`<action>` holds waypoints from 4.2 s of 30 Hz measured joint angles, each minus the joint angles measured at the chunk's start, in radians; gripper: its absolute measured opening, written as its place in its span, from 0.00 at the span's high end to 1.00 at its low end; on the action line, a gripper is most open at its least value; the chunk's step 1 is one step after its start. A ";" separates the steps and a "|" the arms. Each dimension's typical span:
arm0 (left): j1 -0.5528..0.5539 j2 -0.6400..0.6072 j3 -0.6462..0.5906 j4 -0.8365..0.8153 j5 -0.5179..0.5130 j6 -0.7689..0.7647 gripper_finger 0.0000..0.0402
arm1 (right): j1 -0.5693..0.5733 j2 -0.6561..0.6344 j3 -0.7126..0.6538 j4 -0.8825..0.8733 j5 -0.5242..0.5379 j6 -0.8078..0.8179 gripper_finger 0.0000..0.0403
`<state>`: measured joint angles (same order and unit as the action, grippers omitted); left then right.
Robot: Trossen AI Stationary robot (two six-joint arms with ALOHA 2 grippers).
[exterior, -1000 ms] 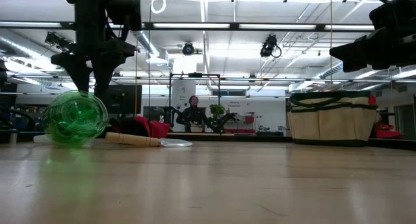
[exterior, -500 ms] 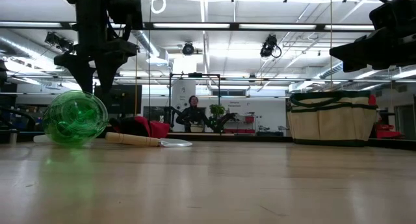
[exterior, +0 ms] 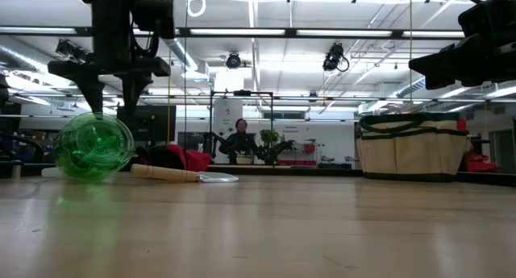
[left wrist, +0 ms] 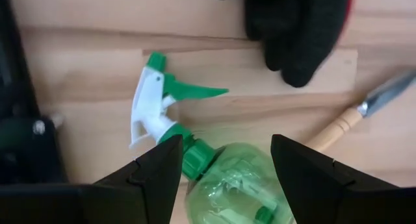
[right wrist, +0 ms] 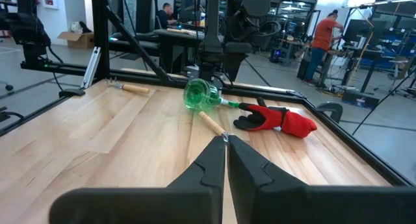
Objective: Pick & Place Garden tools in Gardening bag
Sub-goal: Put the green spray bottle into the gardening bag
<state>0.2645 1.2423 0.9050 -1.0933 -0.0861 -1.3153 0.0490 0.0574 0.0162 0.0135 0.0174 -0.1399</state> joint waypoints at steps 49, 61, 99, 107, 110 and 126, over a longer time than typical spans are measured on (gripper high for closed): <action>-0.180 -0.096 -0.110 -0.081 -0.026 -0.687 0.40 | 0.000 0.000 0.000 0.000 0.000 0.000 0.94; -0.225 -0.113 -0.252 0.094 -0.019 -0.776 0.40 | 0.000 0.000 0.000 0.000 0.000 0.000 0.94; -0.225 -0.111 -0.457 0.384 -0.025 -0.871 0.57 | 0.000 0.000 0.000 0.000 0.000 0.000 0.94; -0.225 -0.111 -0.457 0.385 -0.025 -0.847 0.62 | 0.000 0.000 0.000 0.000 0.000 0.000 0.94; -0.225 -0.111 -0.457 0.385 -0.028 -0.845 0.59 | 0.000 0.000 0.000 0.000 0.000 0.000 0.94; -0.224 -0.110 -0.402 0.383 -0.110 -0.685 0.61 | 0.000 0.000 0.000 0.000 0.000 0.000 0.94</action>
<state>0.0405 1.1320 0.5034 -0.7098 -0.1965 -1.9999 0.0490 0.0574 0.0160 0.0135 0.0177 -0.1399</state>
